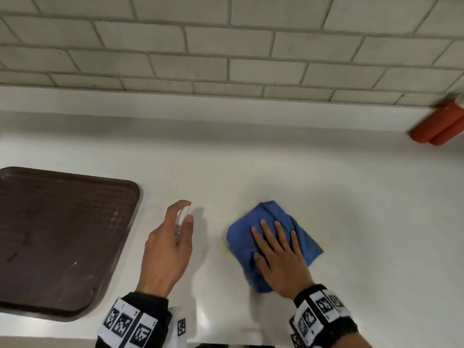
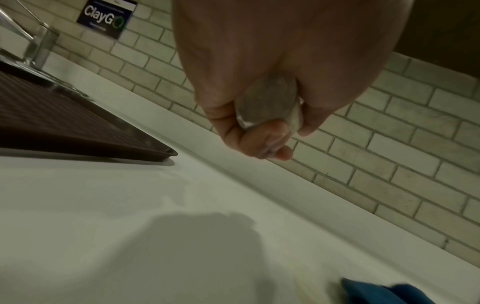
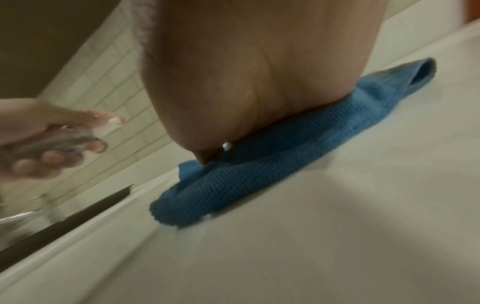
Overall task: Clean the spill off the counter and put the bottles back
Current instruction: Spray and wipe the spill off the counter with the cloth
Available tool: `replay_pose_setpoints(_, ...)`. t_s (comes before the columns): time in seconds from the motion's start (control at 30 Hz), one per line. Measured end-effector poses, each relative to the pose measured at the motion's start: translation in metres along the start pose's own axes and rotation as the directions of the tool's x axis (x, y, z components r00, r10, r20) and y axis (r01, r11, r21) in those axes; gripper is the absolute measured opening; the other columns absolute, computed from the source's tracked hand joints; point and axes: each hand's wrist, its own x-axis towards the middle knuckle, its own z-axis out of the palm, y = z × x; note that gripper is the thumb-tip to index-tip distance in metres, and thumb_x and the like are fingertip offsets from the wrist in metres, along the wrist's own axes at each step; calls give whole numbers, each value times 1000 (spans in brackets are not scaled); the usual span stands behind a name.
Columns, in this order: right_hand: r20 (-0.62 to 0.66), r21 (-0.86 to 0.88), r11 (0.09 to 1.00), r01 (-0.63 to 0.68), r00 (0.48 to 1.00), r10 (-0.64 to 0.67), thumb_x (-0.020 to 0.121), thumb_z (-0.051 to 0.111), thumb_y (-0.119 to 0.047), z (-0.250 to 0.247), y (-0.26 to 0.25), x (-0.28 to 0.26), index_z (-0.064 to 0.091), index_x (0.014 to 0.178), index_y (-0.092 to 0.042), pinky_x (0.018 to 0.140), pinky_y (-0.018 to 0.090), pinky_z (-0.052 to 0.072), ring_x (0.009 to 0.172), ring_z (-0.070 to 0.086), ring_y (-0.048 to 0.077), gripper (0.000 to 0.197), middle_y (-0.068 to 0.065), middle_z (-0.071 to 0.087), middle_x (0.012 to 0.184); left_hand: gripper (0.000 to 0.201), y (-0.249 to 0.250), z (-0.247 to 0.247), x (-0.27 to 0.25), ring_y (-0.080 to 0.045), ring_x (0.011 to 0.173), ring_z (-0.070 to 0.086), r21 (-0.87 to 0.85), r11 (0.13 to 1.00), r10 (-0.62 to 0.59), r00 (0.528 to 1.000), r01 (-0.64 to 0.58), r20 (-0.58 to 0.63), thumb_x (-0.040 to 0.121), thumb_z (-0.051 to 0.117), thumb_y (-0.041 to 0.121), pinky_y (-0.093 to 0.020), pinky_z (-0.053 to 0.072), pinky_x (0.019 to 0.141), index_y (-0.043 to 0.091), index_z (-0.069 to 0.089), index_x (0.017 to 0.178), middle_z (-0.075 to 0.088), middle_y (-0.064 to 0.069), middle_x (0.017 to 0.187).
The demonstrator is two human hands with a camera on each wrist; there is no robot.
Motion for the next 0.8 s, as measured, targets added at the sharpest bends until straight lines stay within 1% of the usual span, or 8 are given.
replay_pose_setpoints(0.1,2,41,980,-196,981,196,95,-2,-59,-4,34,-21,19,154,-29,115,56,16,147,21,31,69,0,19,161,29,-3,-1,4,-16,61,63,-15,1000,11,999,-11,52,103,44,39,-32,51,63,42,48,132,68,-4,72)
replay_pose_setpoints(0.17,36,60,956,-289,957,287,86,-11,-66,-14,51,-11,1,154,-31,116,58,9,150,4,30,78,-2,-1,163,30,-5,-1,5,-17,61,63,-10,999,36,996,-35,83,103,43,39,-34,50,64,42,47,133,68,-3,72)
replay_pose_setpoints(0.3,36,128,894,-430,902,429,98,13,-52,-37,40,49,-8,154,-31,116,63,0,149,-9,33,63,0,-13,163,31,-10,-5,4,-15,60,61,-7,999,50,992,-49,116,103,42,40,-34,45,62,42,46,134,67,0,70)
replay_pose_setpoints(0.4,36,120,936,-329,944,328,100,18,-47,-47,-8,90,-5,154,-29,115,64,-5,148,-11,36,61,0,-13,163,31,-10,-9,0,-14,63,61,-9,999,43,992,-42,120,103,43,40,-34,45,64,42,48,134,65,2,66)
replay_pose_setpoints(0.5,55,66,990,-127,991,124,96,7,-50,-37,-68,91,-2,155,-27,115,64,-6,148,-11,36,64,1,-12,163,31,-12,-15,-2,-19,66,64,1,999,37,993,-37,108,103,44,40,-39,52,68,41,48,133,67,-2,68)
replay_pose_setpoints(0.6,8,17,1000,24,1000,-24,92,12,-51,-14,-101,50,19,154,-25,114,66,9,149,8,38,67,3,12,163,31,-15,-19,-4,-19,68,66,4,1000,-5,995,5,104,102,43,42,-42,56,70,45,46,133,70,-3,74)
replay_pose_setpoints(0.7,-42,14,994,106,994,-105,97,28,-48,9,-84,7,30,151,-29,113,59,11,146,23,33,57,-2,27,159,31,-15,-17,-7,-16,73,67,-1,1000,-15,995,15,99,102,44,42,-38,55,72,46,47,133,70,-1,77)
replay_pose_setpoints(0.8,-35,37,999,15,999,-14,98,23,-50,9,-36,-14,28,151,-31,114,54,8,146,25,30,56,-5,25,159,29,-9,-6,-11,-16,67,64,0,1000,-5,995,5,98,103,45,39,-30,50,65,46,48,131,69,-4,74)
